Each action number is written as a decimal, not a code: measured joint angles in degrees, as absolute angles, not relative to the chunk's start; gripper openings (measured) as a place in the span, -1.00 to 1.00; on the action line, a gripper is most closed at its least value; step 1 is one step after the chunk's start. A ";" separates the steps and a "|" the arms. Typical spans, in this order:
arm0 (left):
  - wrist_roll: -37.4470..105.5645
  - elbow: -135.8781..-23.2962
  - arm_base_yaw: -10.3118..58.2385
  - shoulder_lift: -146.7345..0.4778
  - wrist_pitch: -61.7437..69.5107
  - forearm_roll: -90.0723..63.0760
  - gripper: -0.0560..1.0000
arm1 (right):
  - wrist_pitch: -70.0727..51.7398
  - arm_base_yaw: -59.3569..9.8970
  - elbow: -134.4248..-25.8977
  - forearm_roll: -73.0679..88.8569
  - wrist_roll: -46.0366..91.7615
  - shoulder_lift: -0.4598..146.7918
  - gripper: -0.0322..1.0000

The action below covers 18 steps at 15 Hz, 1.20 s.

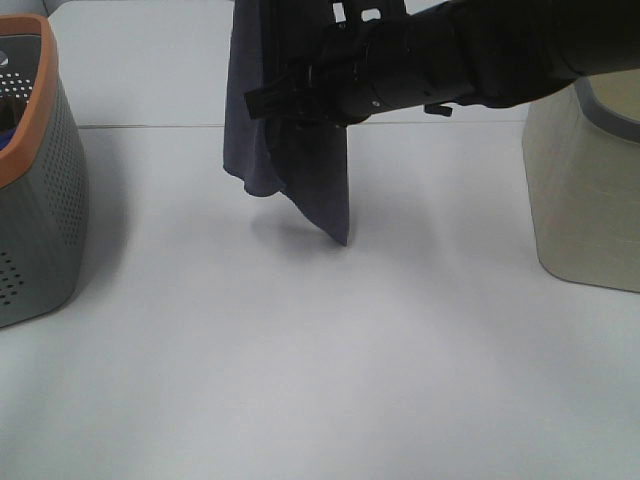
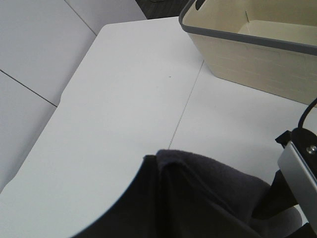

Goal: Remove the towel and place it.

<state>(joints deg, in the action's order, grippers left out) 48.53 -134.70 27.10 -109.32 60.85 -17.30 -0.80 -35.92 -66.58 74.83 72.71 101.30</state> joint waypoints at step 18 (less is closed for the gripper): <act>48.41 -134.70 27.10 -109.32 60.79 -17.30 -0.89 | -2.58 -35.92 -77.23 82.28 60.68 114.36 -0.52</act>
